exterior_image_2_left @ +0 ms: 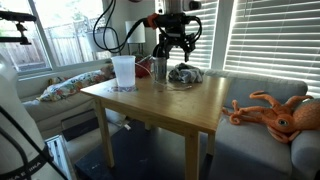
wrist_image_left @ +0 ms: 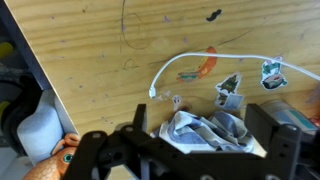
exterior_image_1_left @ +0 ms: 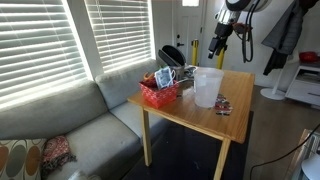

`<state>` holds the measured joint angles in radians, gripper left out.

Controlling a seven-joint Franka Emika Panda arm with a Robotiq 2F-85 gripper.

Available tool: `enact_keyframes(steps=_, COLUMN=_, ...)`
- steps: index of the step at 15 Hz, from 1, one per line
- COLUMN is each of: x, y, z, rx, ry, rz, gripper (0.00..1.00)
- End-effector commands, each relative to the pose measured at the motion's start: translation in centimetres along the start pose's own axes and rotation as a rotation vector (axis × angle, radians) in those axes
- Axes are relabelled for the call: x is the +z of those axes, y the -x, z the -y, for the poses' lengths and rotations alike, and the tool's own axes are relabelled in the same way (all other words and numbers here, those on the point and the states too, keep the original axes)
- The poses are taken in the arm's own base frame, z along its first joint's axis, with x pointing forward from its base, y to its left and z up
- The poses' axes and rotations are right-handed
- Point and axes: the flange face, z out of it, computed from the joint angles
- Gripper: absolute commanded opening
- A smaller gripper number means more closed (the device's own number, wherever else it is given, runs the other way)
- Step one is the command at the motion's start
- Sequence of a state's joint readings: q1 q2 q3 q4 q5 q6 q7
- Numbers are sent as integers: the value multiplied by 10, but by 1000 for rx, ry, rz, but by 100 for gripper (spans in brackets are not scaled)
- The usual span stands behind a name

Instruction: Slide the towel on the table to the right rear of the table

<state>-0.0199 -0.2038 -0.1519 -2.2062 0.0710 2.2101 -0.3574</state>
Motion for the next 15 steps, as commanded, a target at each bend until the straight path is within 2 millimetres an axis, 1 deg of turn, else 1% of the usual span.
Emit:
enact_keyframes(steps=1, x=20, y=-47, z=-6, rx=-107, ry=-15, rz=-32, gripper=100)
enact_keyframes(steps=3, x=24, y=-66, z=-6, rx=-137, ry=-58, rz=-91, gripper=100)
enact_keyframes(steps=4, x=22, y=-44, z=-4, rx=-100, ry=-23, rz=-49, gripper=100)
enact_keyframes(steps=5, x=26, y=-52, z=-4, rx=-114, ry=-35, rz=-62, gripper=100)
enact_keyframes(steps=7, x=29, y=-61, z=-6, rx=-125, ry=-40, rz=-67, gripper=100)
enact_keyframes(steps=10, x=28, y=-63, z=-6, rx=-127, ry=-40, rz=-71, gripper=100)
enact_keyframes(steps=15, x=56, y=-90, z=9, rx=-177, ry=-49, rz=-120, gripper=100)
